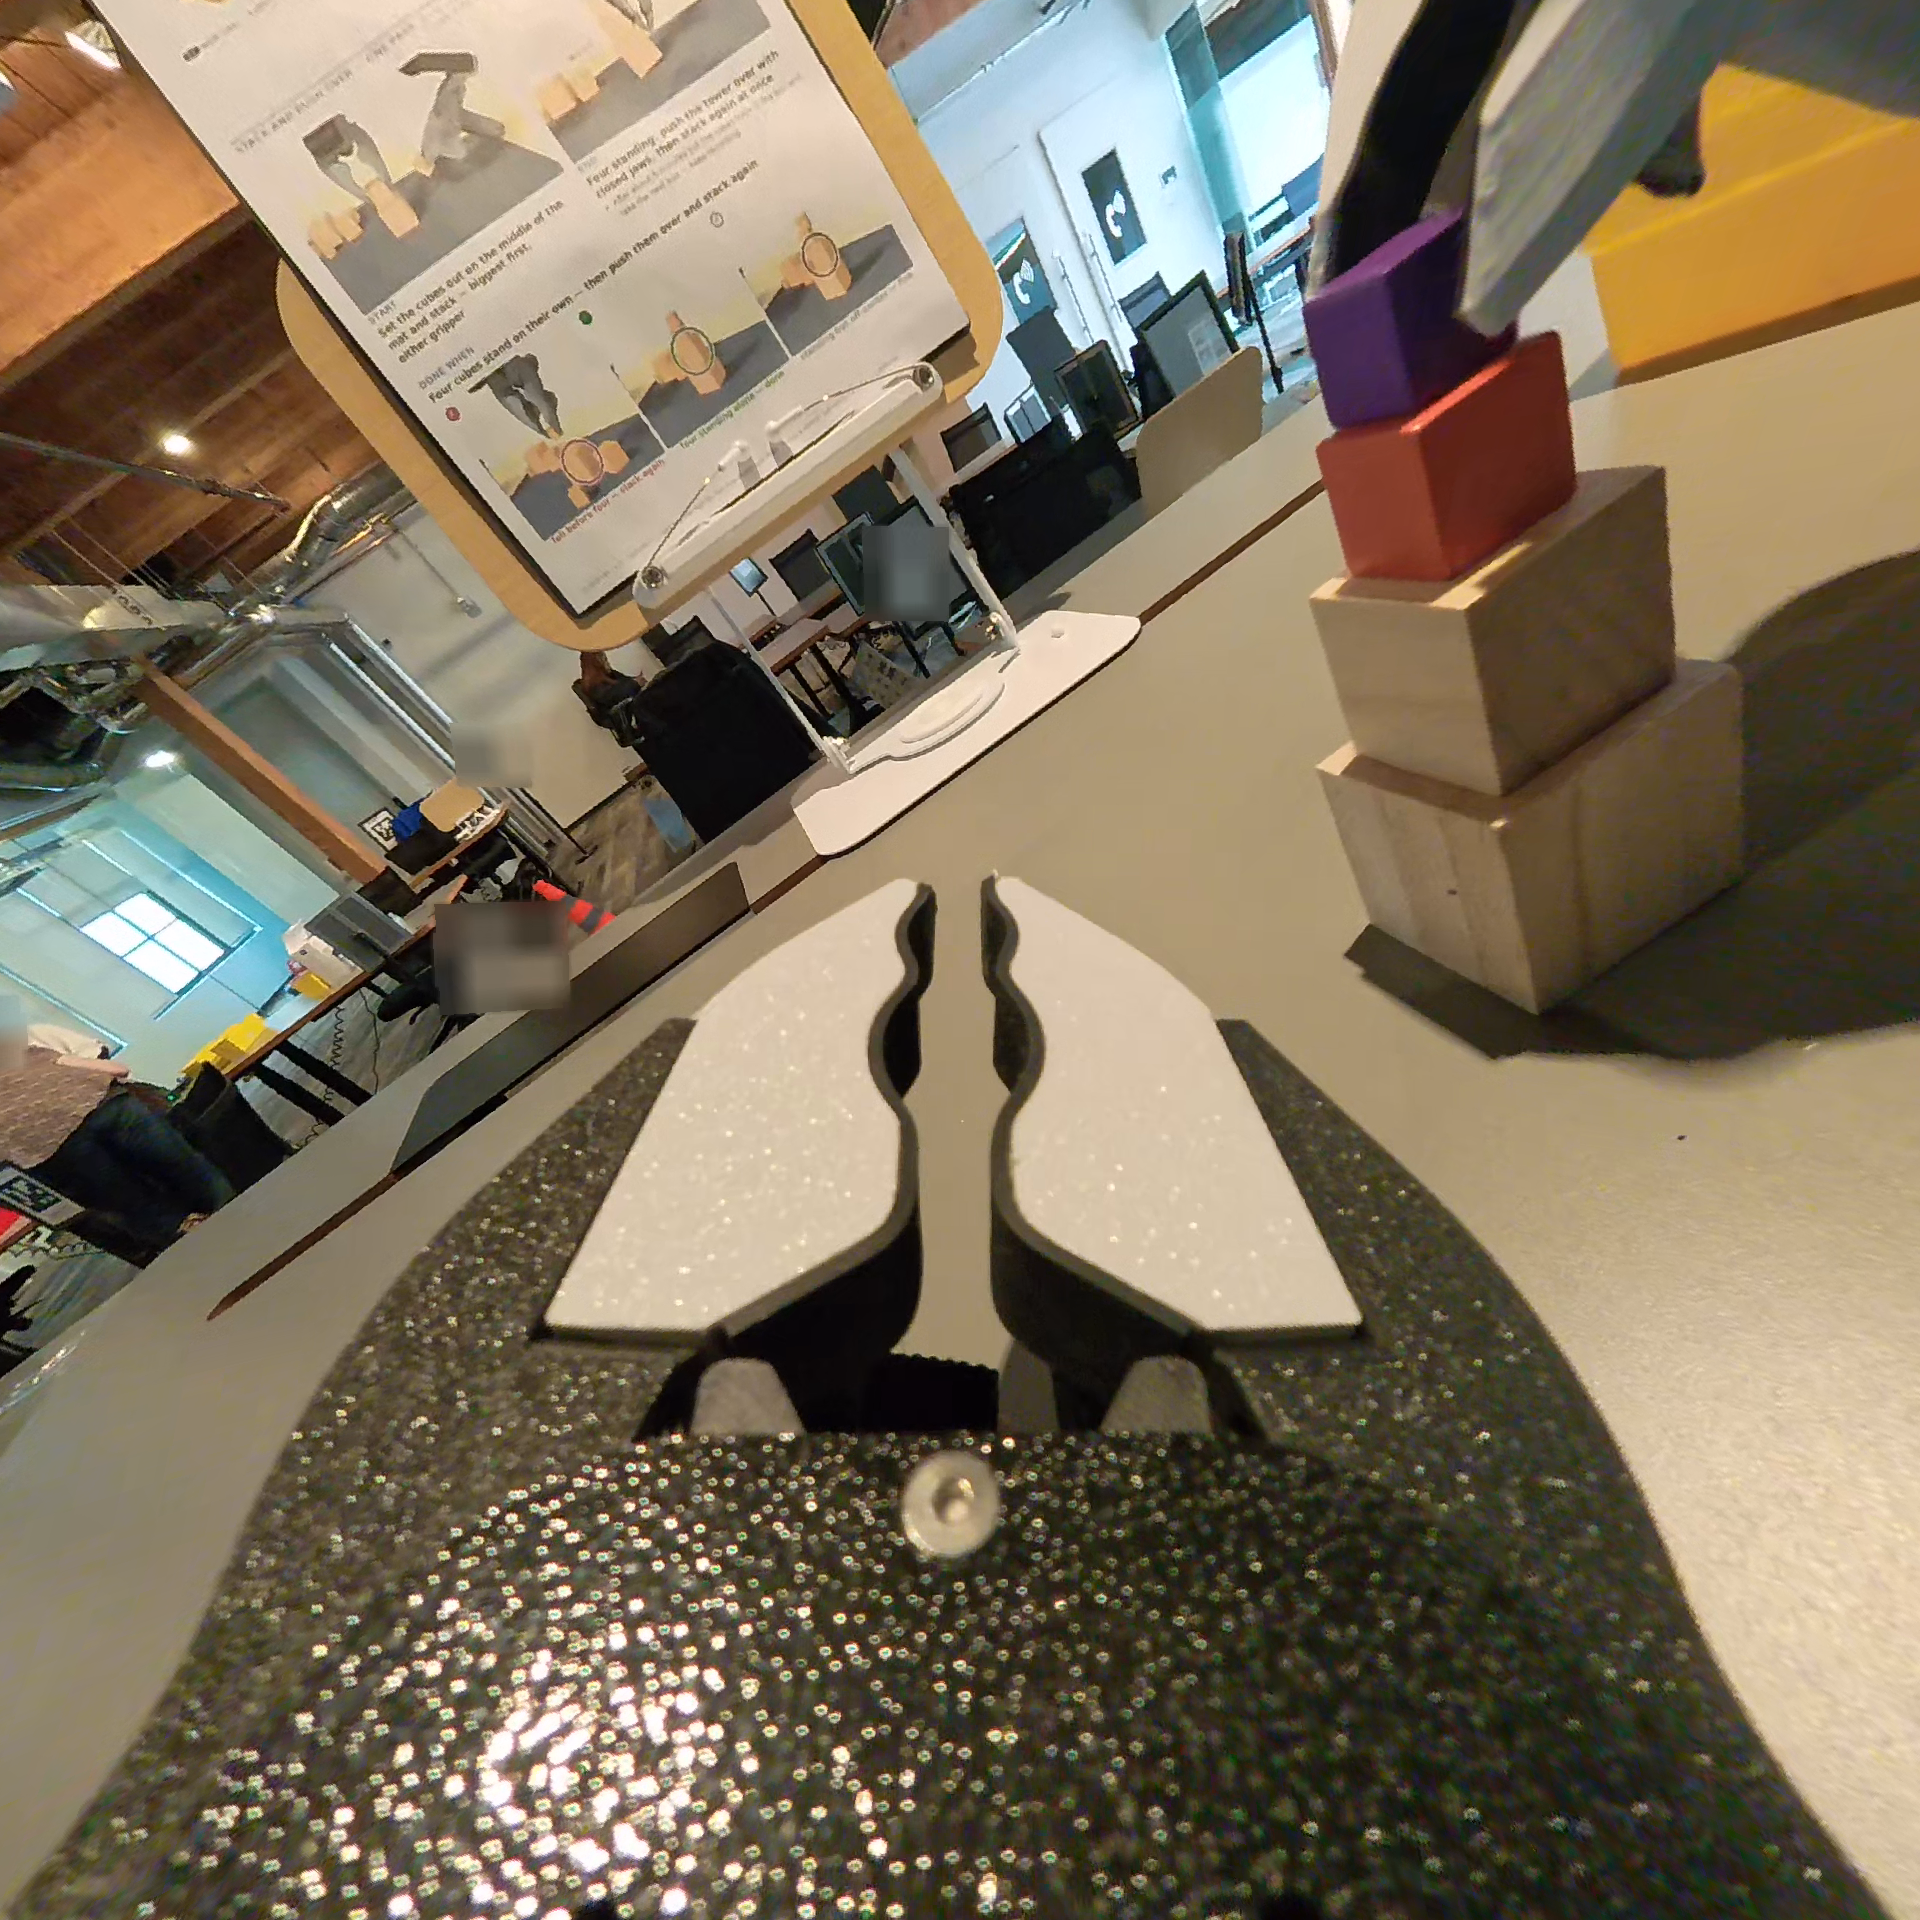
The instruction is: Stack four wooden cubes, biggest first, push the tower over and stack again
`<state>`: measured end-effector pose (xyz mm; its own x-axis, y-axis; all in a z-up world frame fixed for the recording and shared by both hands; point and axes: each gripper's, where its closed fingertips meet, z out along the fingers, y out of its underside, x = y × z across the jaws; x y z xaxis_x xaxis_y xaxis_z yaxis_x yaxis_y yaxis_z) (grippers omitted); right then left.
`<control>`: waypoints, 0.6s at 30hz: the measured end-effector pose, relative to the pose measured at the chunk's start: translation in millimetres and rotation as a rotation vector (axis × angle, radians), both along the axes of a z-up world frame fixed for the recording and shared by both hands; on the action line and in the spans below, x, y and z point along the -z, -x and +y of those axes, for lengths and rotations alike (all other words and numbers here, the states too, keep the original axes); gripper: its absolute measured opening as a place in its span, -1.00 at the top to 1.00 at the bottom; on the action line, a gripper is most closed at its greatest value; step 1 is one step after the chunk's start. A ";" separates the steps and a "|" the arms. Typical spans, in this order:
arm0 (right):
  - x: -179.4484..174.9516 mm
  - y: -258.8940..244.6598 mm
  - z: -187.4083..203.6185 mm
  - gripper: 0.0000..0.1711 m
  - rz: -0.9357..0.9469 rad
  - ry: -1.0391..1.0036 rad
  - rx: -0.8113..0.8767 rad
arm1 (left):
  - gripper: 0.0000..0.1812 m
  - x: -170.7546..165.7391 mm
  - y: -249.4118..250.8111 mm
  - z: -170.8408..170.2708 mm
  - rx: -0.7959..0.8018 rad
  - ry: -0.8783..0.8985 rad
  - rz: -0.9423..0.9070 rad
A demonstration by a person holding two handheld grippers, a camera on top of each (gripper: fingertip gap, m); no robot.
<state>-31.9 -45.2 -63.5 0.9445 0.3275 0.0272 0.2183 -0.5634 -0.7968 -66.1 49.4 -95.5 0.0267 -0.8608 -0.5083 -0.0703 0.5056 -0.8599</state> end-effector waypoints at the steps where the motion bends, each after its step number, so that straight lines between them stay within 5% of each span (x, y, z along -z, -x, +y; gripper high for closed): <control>1: -0.4 -0.3 0.4 0.67 0.001 -0.002 0.004 | 0.91 0.0 0.0 0.1 0.000 0.000 0.000; 18: 0.9 -2.1 3.1 0.70 0.005 0.004 0.014 | 0.91 -0.7 -0.1 0.6 0.000 0.004 -0.003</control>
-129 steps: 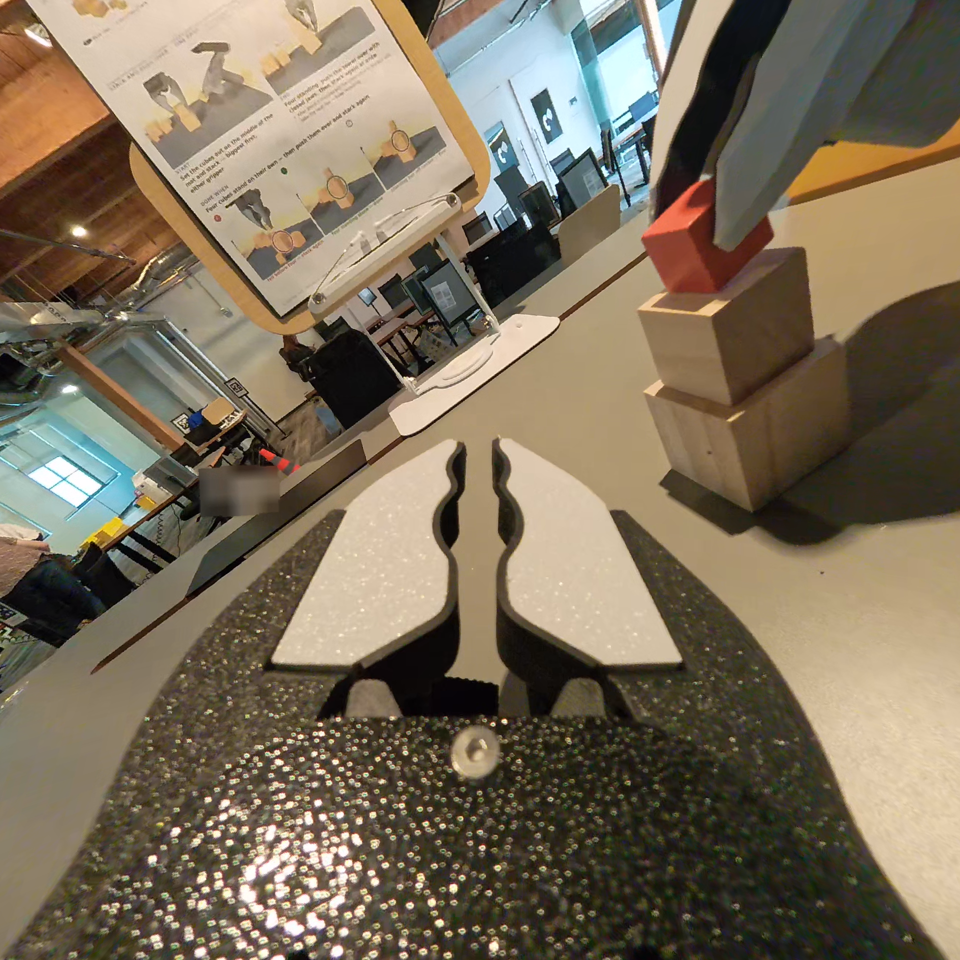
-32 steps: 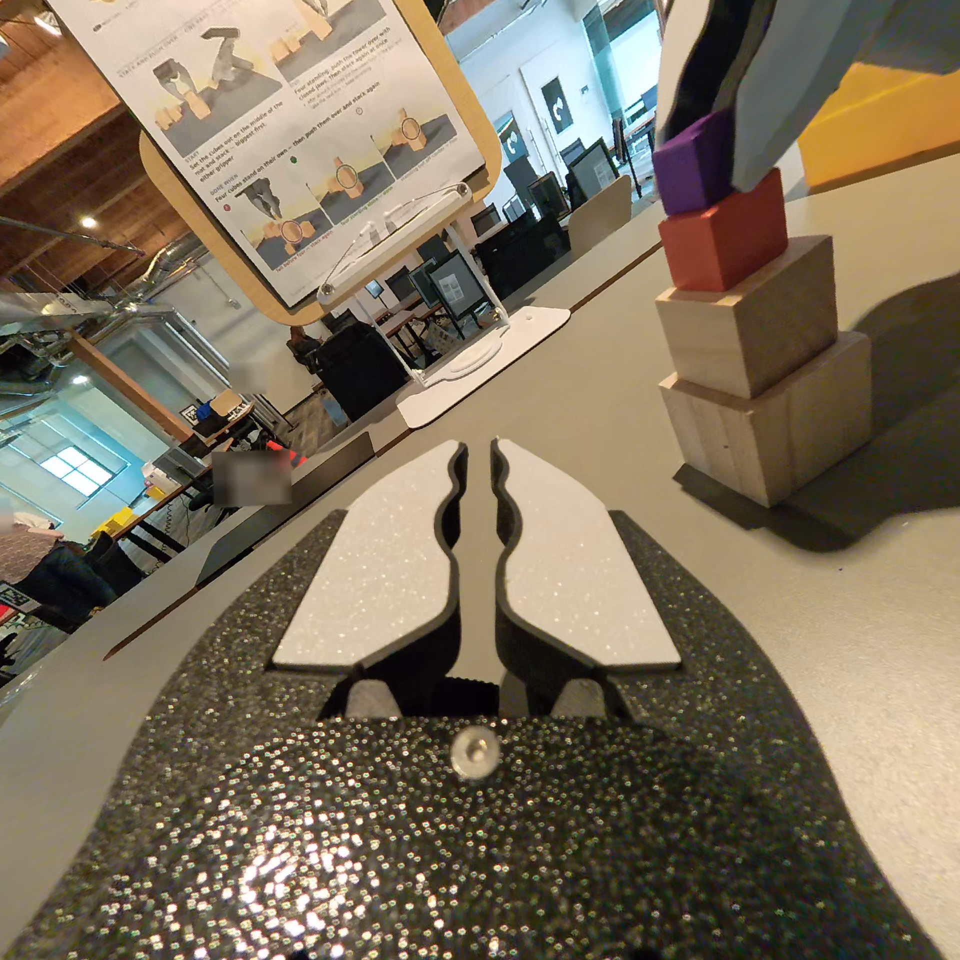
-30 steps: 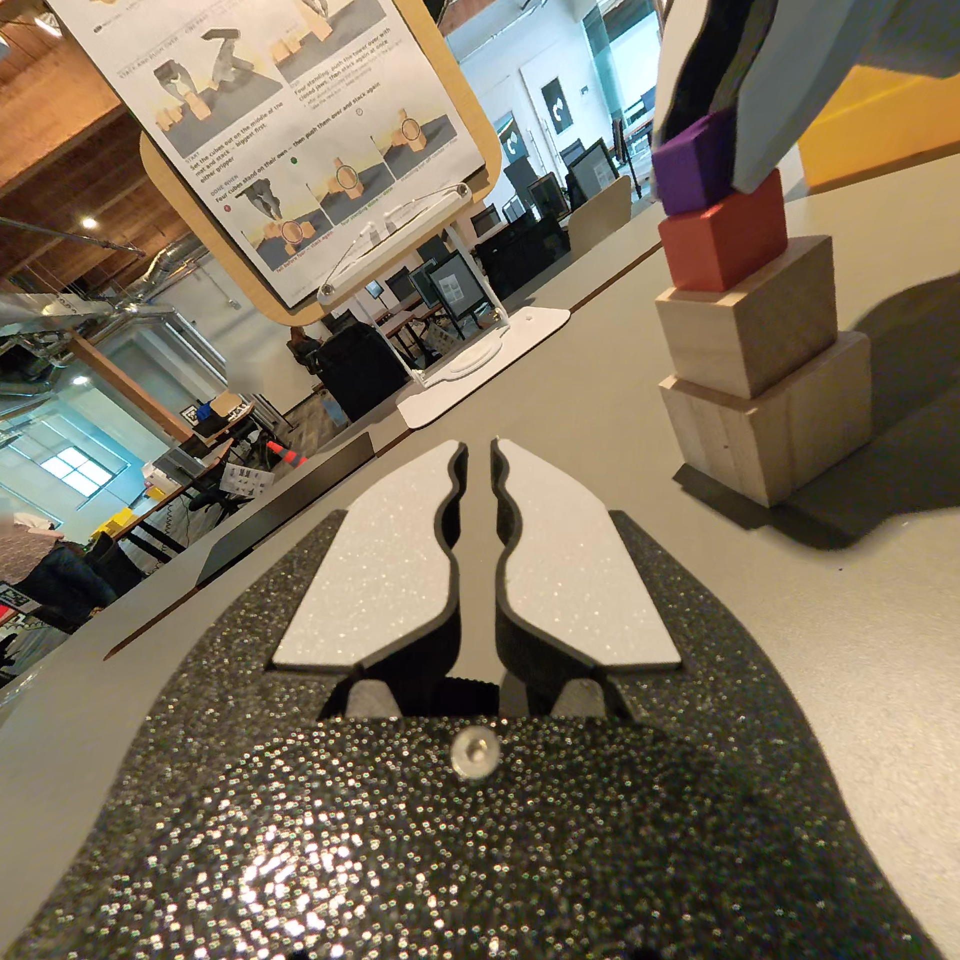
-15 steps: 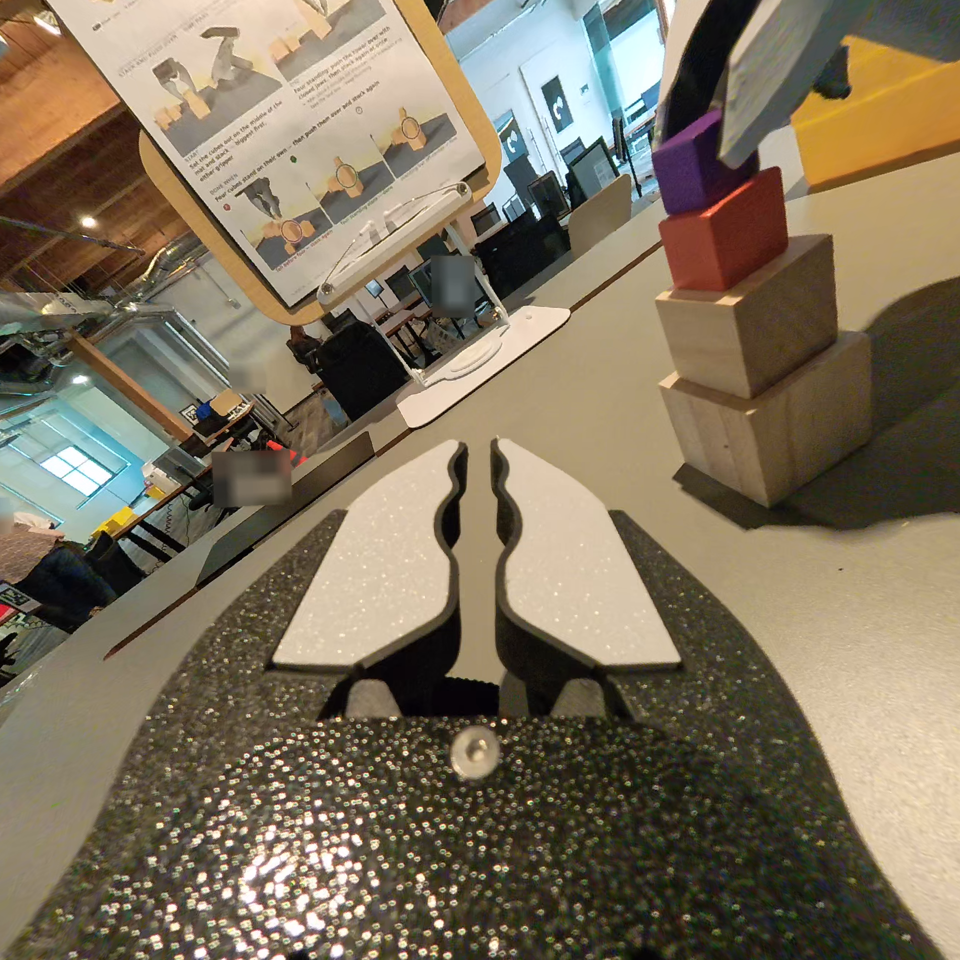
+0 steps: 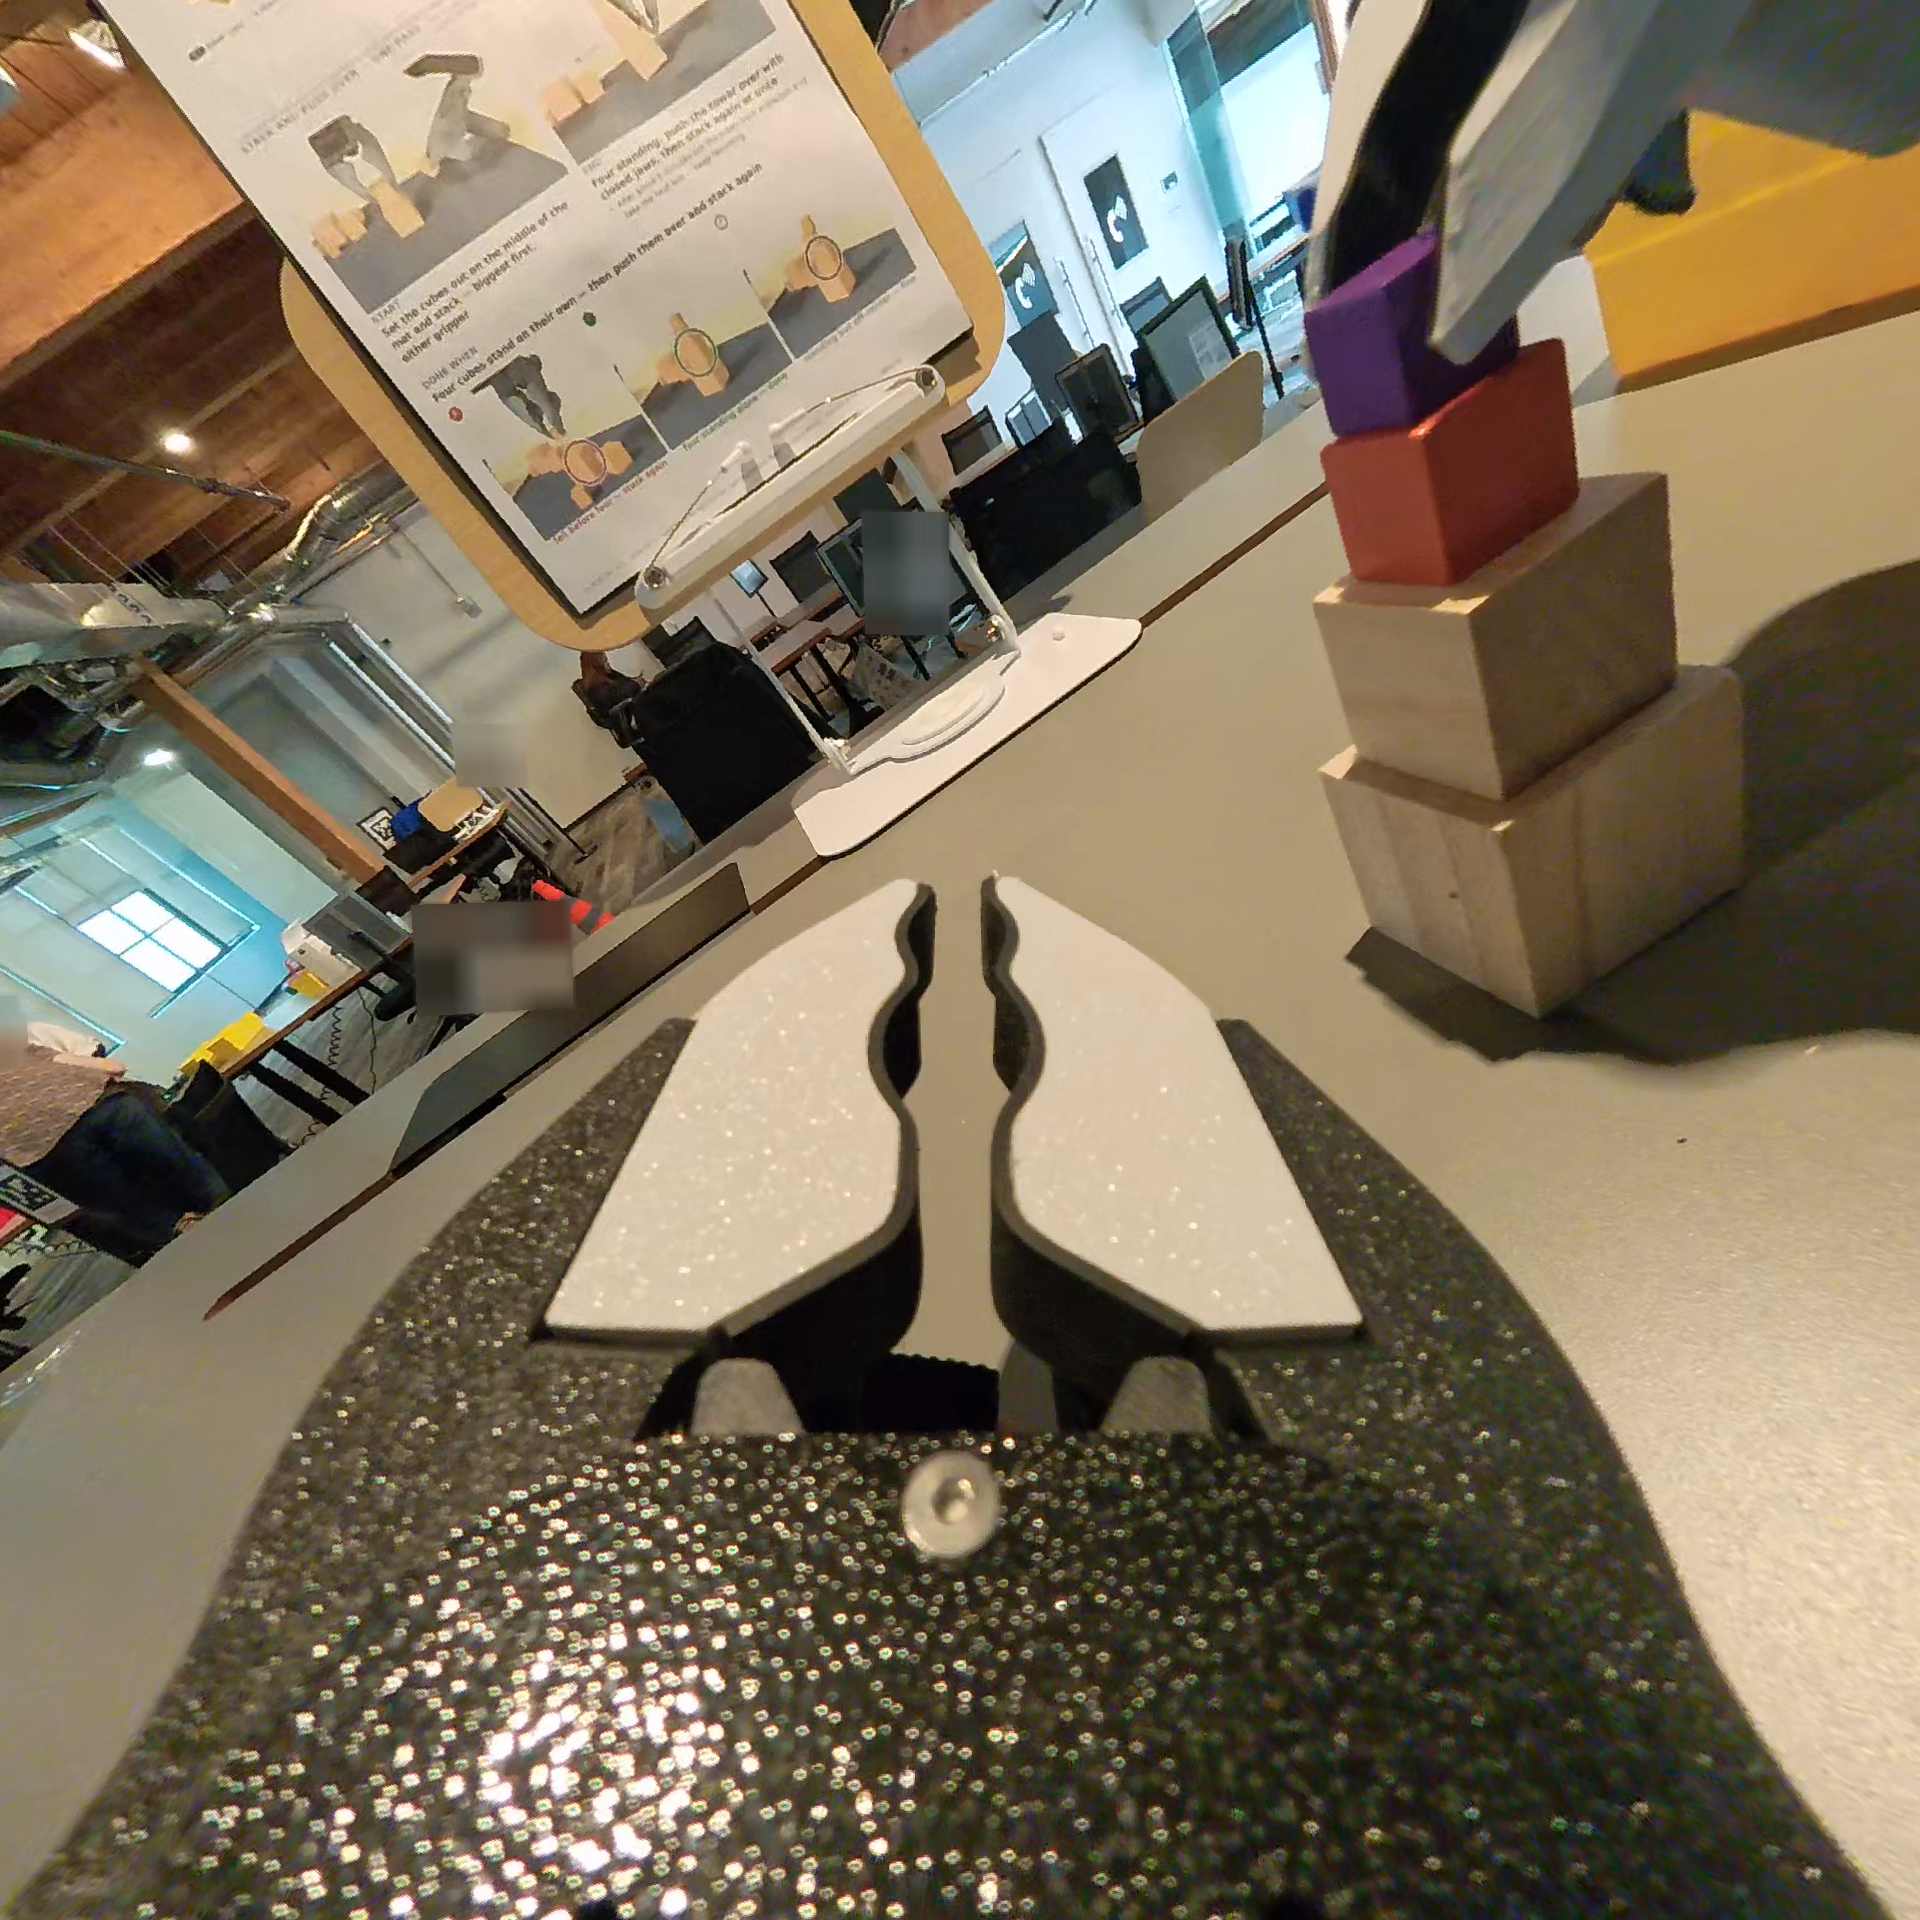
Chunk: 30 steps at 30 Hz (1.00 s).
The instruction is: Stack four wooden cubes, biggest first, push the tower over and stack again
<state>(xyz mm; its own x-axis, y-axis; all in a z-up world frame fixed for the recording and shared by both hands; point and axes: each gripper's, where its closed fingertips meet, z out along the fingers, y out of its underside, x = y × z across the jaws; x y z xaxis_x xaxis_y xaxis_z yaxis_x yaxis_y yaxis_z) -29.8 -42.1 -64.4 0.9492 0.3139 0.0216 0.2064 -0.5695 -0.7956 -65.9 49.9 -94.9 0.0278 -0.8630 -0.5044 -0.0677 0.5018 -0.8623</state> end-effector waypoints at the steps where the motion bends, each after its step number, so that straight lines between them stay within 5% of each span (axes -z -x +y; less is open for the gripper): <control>1: 0.3 0.1 0.0 0.66 -0.001 -0.001 0.000 | 0.91 0.1 -0.1 0.0 0.000 0.000 0.000; 10: -10.5 0.6 -33.5 0.49 0.073 -0.211 0.007 | 0.91 4.1 -0.7 -2.8 0.013 -0.028 0.024; 16: -7.9 -45.3 -78.2 0.98 0.057 -0.534 0.228 | 1.00 9.7 -11.5 -8.0 0.032 0.119 0.110; 20: 1.1 -79.8 -98.1 1.00 0.072 -0.576 0.396 | 1.00 9.0 -22.9 -31.8 0.098 0.379 0.168; 30: -1.9 -81.2 -123.7 1.00 -0.030 -0.602 0.447 | 1.00 19.5 -45.5 -82.4 0.184 0.249 0.361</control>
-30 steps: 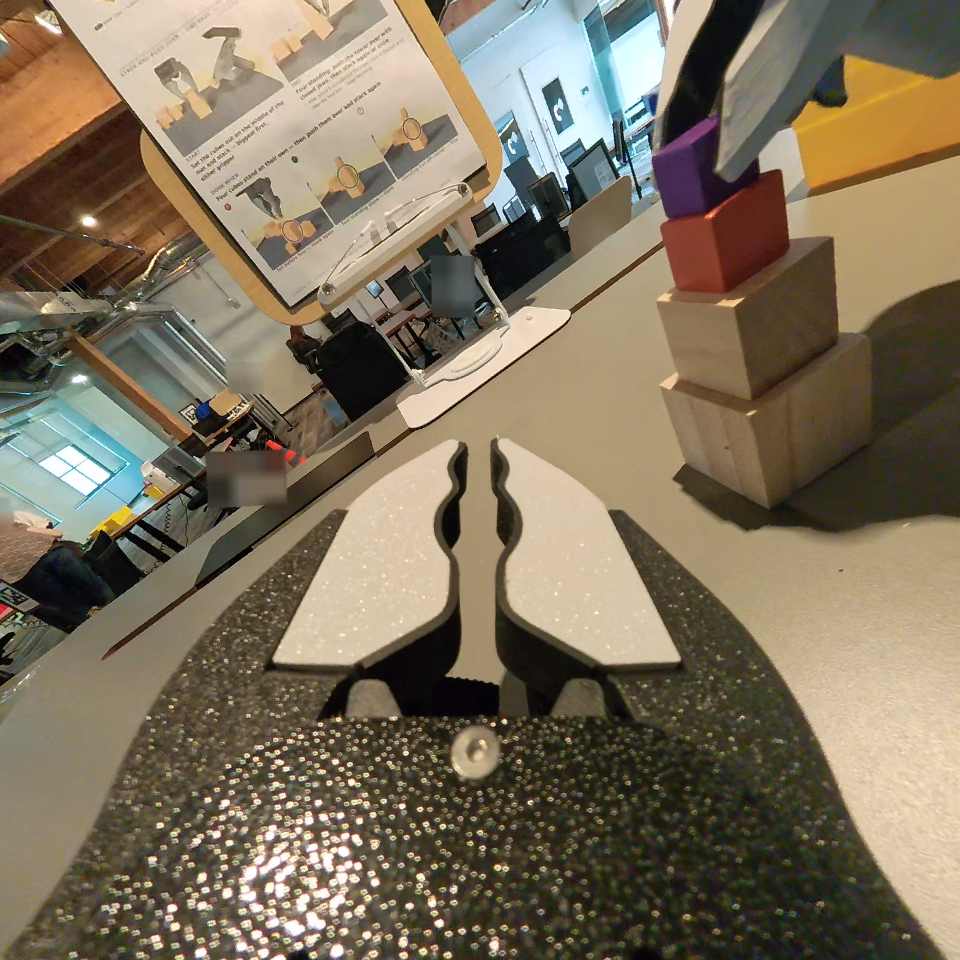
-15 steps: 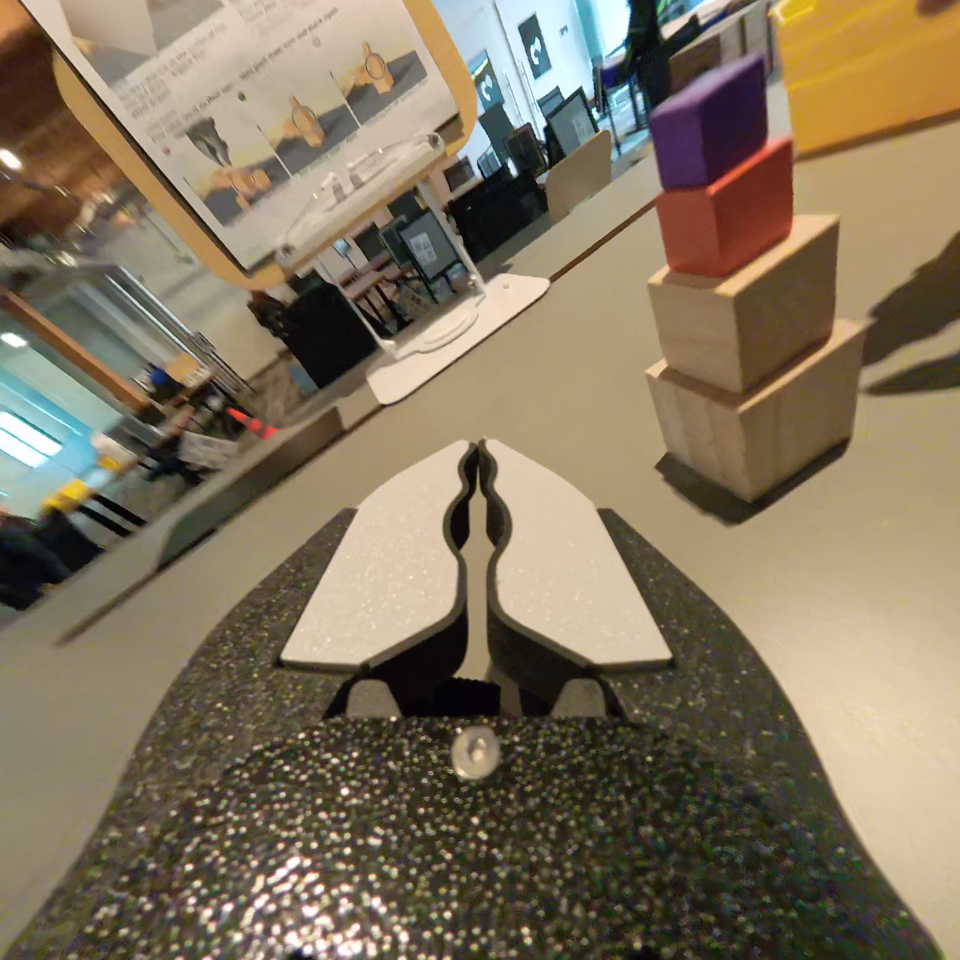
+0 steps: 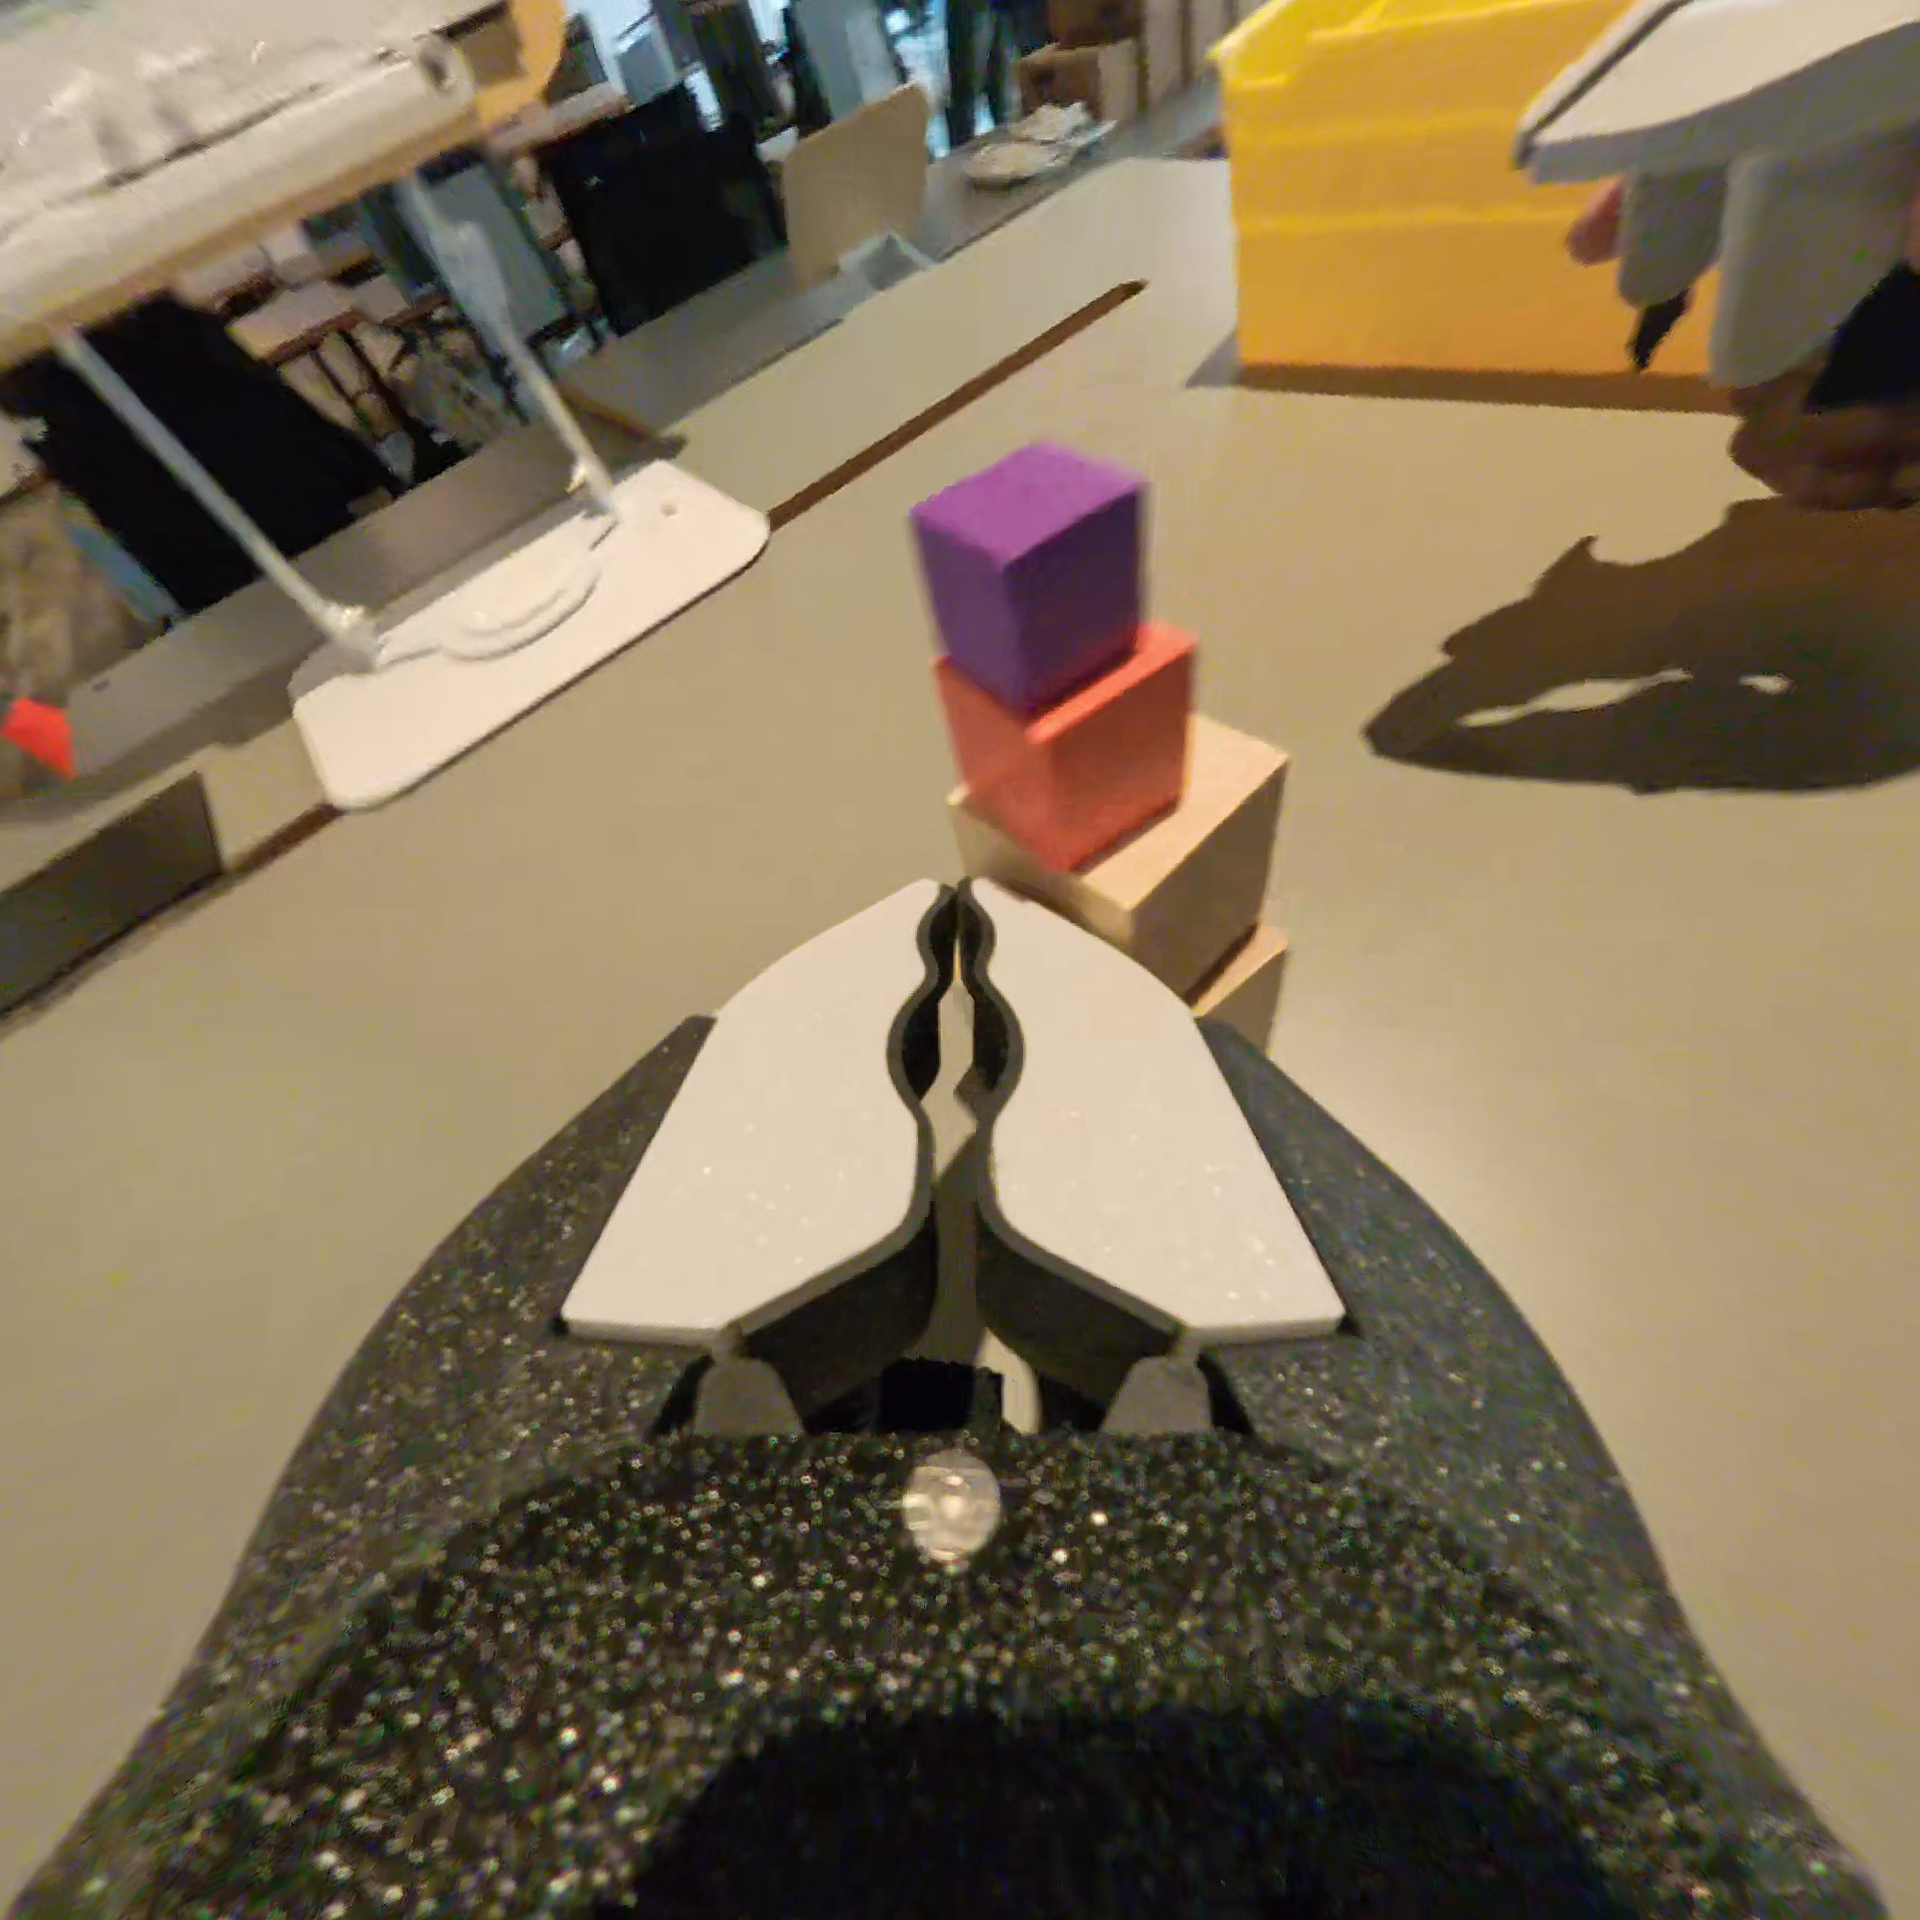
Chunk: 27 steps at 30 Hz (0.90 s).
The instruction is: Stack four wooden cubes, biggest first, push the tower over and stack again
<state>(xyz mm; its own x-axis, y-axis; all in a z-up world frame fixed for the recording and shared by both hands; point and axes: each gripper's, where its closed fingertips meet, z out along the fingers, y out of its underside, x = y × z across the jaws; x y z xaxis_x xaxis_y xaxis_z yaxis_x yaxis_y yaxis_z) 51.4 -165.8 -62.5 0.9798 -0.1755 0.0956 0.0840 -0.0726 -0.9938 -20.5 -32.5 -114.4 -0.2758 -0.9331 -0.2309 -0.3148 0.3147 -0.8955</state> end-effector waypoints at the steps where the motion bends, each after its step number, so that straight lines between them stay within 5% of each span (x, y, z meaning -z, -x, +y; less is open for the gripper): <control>1: -2.4 0.2 -1.9 1.00 -0.005 -0.009 0.004 | 1.00 -6.3 -2.1 -12.5 0.045 -0.027 -0.011; 4: -13.6 -0.9 -9.3 1.00 -0.025 -0.044 0.023 | 1.00 -22.6 -2.9 -55.2 0.187 -0.156 -0.068; 9: -27.8 -2.7 -31.4 1.00 -0.060 -0.088 0.069 | 1.00 -20.1 14.9 -66.7 0.174 -0.294 -0.021; 18: 0.3 1.3 -58.2 0.91 0.078 -0.025 0.086 | 0.82 -13.1 40.1 2.9 -0.059 0.033 -0.159; 27: 73.0 36.0 10.2 0.48 0.253 0.351 0.107 | 0.75 -20.4 43.0 27.9 -0.191 0.110 -0.256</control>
